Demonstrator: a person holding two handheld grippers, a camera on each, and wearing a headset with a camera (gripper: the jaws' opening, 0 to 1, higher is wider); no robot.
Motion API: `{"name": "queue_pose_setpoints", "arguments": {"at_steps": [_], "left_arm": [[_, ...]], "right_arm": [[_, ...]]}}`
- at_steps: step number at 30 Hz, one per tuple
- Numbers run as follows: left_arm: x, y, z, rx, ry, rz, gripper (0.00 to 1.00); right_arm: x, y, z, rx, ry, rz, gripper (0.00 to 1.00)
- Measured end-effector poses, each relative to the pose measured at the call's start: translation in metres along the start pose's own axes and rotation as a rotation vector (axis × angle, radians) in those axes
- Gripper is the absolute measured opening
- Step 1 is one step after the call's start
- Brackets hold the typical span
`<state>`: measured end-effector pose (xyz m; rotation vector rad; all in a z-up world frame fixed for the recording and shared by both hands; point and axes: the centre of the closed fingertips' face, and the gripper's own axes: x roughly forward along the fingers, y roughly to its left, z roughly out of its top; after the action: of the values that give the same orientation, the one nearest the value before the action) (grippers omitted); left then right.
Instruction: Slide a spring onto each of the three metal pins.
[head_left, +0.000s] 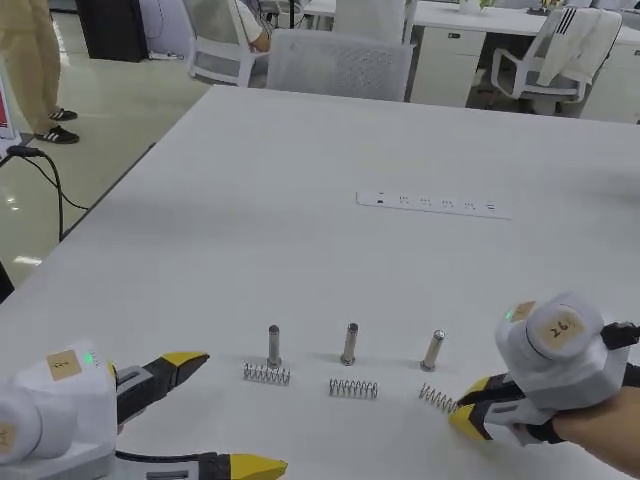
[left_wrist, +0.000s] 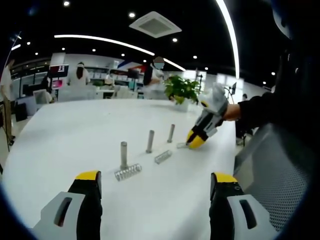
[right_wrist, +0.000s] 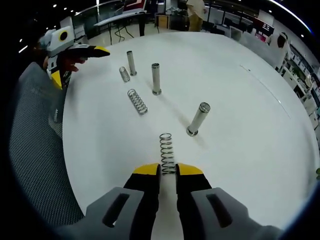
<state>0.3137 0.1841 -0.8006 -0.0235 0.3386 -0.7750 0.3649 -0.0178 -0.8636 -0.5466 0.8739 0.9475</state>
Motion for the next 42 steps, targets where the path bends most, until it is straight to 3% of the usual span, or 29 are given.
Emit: {"name": "queue_pose_setpoints", "arguments": {"at_steps": [9, 18, 23, 42], "left_arm": [[0.000, -0.001, 0.000, 0.001, 0.000, -0.007, 0.85], [0.001, -0.004, -0.001, 0.012, 0.008, -0.021, 0.81], [0.001, -0.008, 0.001, 0.016, 0.014, -0.046, 0.77], [0.014, -0.030, 0.038, 0.059, 0.023, -0.198, 0.60]], "right_arm": [[0.000, 0.001, 0.001, -0.064, 0.004, -0.011, 0.08], [-0.006, 0.000, 0.005, -0.054, -0.001, -0.012, 0.07], [-0.014, 0.006, 0.011, -0.040, -0.010, 0.020, 0.07], [-0.025, 0.029, 0.042, -0.130, -0.024, 0.085, 0.07]]}}
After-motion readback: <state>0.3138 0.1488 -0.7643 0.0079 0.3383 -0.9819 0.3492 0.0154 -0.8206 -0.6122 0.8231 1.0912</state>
